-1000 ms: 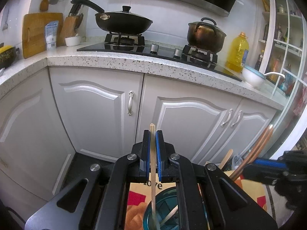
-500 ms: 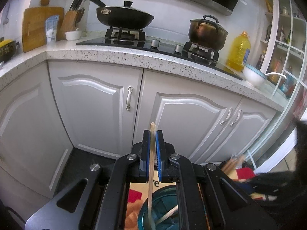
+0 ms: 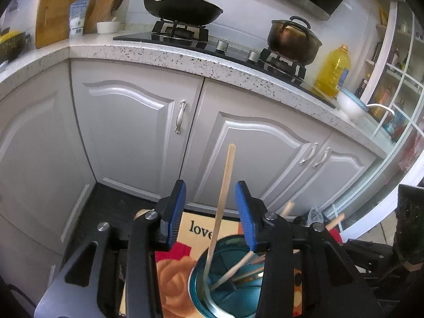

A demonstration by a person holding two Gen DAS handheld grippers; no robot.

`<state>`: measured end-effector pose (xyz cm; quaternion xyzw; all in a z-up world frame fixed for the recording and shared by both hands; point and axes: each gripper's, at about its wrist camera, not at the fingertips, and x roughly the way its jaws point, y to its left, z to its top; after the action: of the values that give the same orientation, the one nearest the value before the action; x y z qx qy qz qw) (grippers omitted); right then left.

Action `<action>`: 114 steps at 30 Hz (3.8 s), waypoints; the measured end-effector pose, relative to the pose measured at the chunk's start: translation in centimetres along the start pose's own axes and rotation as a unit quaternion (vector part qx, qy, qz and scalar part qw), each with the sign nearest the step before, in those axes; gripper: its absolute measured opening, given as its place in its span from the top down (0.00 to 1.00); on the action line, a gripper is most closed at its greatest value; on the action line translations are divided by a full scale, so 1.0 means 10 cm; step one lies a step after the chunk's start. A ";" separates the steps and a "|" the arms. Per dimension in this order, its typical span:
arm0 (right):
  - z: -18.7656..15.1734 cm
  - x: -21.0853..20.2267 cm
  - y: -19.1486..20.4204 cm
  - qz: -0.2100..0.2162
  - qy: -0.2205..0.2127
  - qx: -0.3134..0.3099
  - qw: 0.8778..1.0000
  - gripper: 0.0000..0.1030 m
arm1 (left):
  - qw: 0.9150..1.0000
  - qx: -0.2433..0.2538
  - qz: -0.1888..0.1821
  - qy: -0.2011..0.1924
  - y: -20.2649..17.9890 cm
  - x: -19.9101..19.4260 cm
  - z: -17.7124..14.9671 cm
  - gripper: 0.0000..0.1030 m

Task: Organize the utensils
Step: 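Open both tools to drop the chopsticks into the cup, then withdraw both open tools from the cup back over the cloth, then close the left tool on the silver spoon while the right grasps a thin chopstick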

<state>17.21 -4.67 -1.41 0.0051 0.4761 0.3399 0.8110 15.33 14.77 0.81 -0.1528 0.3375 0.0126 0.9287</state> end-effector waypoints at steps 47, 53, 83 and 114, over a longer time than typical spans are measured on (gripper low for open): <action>-1.13 -1.26 -0.13 -0.079 -0.077 0.045 0.993 0.61 | 0.993 0.109 -0.028 0.018 -1.14 -0.67 -1.04 0.49; -1.19 -1.22 -0.20 -0.094 -0.072 0.052 0.992 0.61 | 0.993 0.115 -0.029 0.031 -1.20 -0.61 -1.12 0.49; -1.50 0.28 -1.38 -0.120 0.059 0.138 0.981 0.75 | 0.975 0.114 -0.031 0.188 -1.12 0.36 -2.01 0.49; -2.06 0.01 -1.28 -0.077 0.114 0.113 0.984 0.95 | 0.944 0.112 -0.065 0.305 -0.80 0.46 -2.55 0.96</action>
<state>8.22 -20.97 -16.96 0.0211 0.6001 0.2185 0.7692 3.98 -0.66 -18.37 -0.0661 0.5931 -0.1326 0.7914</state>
